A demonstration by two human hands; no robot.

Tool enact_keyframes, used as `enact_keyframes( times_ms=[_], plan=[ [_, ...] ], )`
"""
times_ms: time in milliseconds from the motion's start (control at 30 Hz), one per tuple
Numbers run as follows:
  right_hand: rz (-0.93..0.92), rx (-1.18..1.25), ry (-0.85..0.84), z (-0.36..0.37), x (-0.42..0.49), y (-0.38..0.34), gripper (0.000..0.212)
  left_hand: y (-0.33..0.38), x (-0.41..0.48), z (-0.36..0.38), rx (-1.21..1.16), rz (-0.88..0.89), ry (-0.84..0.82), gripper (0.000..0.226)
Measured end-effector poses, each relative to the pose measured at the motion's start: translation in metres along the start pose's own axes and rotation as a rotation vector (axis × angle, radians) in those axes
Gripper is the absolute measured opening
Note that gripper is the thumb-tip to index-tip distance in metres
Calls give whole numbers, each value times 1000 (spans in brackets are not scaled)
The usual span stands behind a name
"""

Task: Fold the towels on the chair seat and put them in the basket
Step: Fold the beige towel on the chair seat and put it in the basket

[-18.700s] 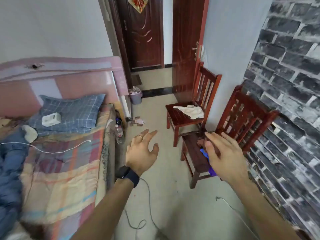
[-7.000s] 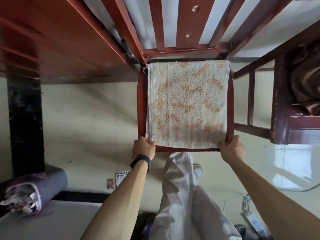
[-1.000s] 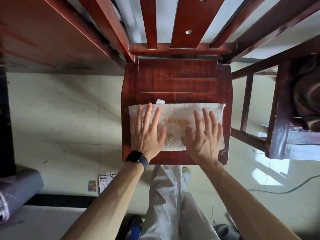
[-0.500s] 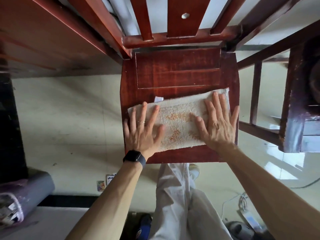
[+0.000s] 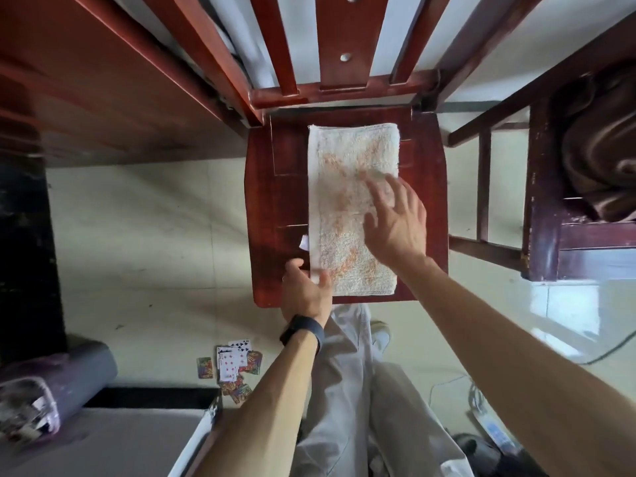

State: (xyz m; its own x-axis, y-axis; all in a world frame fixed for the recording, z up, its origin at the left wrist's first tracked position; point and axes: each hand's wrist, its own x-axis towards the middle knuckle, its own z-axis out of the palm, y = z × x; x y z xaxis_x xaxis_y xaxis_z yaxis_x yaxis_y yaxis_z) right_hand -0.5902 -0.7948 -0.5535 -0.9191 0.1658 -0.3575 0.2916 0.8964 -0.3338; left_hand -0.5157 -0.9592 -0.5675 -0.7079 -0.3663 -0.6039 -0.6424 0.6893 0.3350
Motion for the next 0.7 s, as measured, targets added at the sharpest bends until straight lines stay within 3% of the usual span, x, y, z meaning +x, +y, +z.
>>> enact_keyframes(
  times_ms=[100, 167, 267, 533, 700],
  plan=[
    [316, 224, 3, 13, -58, 38, 53, -9, 0, 3, -60, -44, -28, 34],
    [524, 343, -110, 22, -82, 55, 44, -11, -1, 2, -127, -45, -76, 23],
    [699, 469, -262, 29, -94, 62, 30, -16, 1, 1, -189, -72, -118, 30],
    [702, 665, -213, 27, -111, 55, 10, -37, -10, -17, -496, -210, -341, 28],
    [655, 748, -286, 7, -153, 53, 14, -49, -42, -41, -364, -193, -317, 34]
  ],
)
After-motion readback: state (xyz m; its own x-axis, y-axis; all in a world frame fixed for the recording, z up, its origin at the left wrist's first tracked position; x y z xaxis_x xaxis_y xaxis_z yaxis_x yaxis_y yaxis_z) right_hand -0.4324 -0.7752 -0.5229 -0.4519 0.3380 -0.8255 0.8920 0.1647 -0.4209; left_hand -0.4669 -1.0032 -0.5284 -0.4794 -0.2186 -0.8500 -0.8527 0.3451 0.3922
